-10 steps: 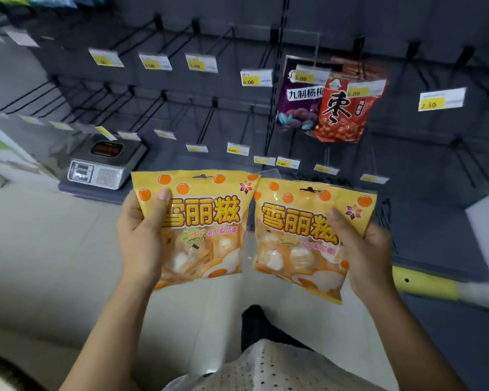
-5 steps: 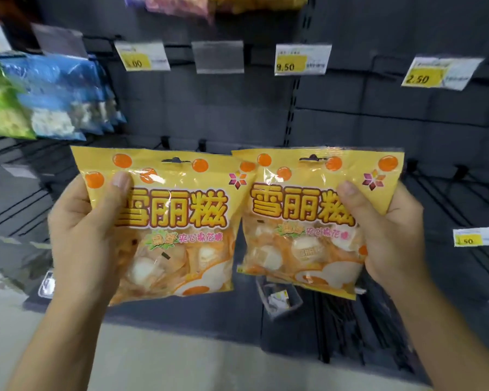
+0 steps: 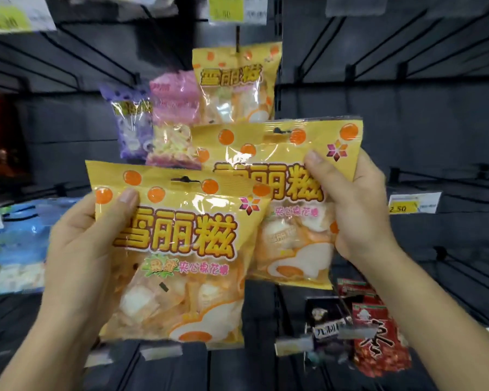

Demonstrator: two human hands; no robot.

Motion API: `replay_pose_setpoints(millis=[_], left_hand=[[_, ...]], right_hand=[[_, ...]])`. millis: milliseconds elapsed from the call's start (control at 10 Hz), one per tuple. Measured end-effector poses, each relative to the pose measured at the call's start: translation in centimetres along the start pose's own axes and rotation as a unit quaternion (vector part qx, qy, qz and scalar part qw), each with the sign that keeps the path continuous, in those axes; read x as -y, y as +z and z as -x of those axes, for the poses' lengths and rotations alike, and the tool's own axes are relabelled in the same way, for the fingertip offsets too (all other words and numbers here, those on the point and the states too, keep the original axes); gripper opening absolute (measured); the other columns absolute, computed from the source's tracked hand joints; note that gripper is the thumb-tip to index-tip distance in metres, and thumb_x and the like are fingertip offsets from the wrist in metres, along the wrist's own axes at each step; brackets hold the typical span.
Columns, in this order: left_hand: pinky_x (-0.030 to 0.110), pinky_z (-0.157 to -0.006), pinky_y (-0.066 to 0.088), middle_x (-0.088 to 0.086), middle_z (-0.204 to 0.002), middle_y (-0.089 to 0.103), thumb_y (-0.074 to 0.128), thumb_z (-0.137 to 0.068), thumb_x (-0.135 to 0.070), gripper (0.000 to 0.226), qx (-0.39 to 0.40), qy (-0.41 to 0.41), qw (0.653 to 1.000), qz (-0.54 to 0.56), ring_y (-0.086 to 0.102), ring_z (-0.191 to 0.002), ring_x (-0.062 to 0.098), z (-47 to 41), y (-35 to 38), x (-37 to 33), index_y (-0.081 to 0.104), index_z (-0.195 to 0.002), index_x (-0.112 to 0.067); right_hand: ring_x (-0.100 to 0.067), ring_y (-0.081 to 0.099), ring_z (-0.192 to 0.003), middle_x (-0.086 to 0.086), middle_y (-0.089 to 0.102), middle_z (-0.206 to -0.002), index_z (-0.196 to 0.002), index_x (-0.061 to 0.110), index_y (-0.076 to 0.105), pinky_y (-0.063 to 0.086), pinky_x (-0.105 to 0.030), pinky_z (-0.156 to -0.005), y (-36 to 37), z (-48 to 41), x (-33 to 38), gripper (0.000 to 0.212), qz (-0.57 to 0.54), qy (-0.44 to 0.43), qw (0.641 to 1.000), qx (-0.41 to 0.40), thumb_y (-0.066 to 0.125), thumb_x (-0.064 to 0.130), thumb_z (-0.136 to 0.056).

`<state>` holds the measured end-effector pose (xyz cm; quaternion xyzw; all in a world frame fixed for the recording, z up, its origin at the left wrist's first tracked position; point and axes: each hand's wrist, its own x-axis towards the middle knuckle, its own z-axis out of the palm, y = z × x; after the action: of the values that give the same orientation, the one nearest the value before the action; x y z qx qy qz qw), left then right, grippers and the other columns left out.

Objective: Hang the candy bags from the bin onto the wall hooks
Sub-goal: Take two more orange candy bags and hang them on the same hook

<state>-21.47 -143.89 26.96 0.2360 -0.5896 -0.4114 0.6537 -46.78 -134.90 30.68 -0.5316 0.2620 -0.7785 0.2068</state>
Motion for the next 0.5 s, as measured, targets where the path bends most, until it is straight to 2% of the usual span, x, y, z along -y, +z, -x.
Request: replay_pose_setpoints(millis=[100,200,300,400,500], left_hand=[[0.054,-0.074,0.059,0.015,-0.096,0.074,0.065,-0.084,-0.034,0.026,0.027,0.021,0.999,0.019,0.071,-0.088,0.034,-3.3,2.3,-2.6,0.071,-0.097,-0.011],[0.033,-0.058,0.060,0.006,-0.078,0.076,0.064,-0.081,-0.028,0.017,0.050,0.031,0.997,0.059,0.072,-0.068,0.021,-5.7,4.0,-4.0,0.072,-0.085,-0.013],[0.022,-0.054,0.056,0.005,-0.075,0.076,0.061,-0.081,-0.023,0.018,0.094,0.027,0.993,0.060,0.071,-0.063,0.016,-9.0,6.1,-4.9,0.069,-0.088,-0.009],[0.023,-0.054,0.057,0.007,-0.076,0.075,0.058,-0.087,-0.020,0.017,0.111,0.013,0.993,0.048,0.070,-0.063,0.018,-10.9,7.1,-5.2,0.067,-0.092,-0.006],[0.019,-0.050,0.055,0.004,-0.070,0.074,0.053,-0.093,-0.015,0.018,0.130,0.005,0.991,0.032,0.069,-0.058,0.015,-12.7,7.9,-4.9,0.067,-0.082,-0.009]], right_hand=[[-0.015,0.074,-0.080,0.004,0.077,-0.084,-0.091,0.021,0.067,0.058,-0.028,-0.064,1.3,-5.0,-0.3,0.009,-0.015,0.000,1.000,0.015,0.062,0.014,-0.090],[-0.017,0.074,-0.080,0.002,0.077,-0.084,-0.090,0.020,0.067,0.059,-0.031,-0.064,2.0,-8.1,-0.6,0.006,-0.003,0.016,1.000,0.009,0.064,0.015,-0.090],[-0.018,0.073,-0.081,0.000,0.076,-0.086,-0.090,0.019,0.068,0.060,-0.032,-0.065,2.6,-12.0,-1.3,0.006,-0.002,0.024,1.000,0.012,0.064,0.014,-0.089],[-0.023,0.072,-0.085,-0.008,0.075,-0.095,-0.095,0.015,0.068,0.061,-0.037,-0.070,2.9,-14.0,-1.8,0.007,-0.003,0.049,0.999,0.012,0.064,0.014,-0.089],[-0.032,0.069,-0.093,-0.023,0.070,-0.112,-0.106,0.005,0.064,0.058,-0.045,-0.079,3.1,-16.6,-2.0,0.018,-0.022,0.091,0.996,-0.001,0.063,0.013,-0.090]])
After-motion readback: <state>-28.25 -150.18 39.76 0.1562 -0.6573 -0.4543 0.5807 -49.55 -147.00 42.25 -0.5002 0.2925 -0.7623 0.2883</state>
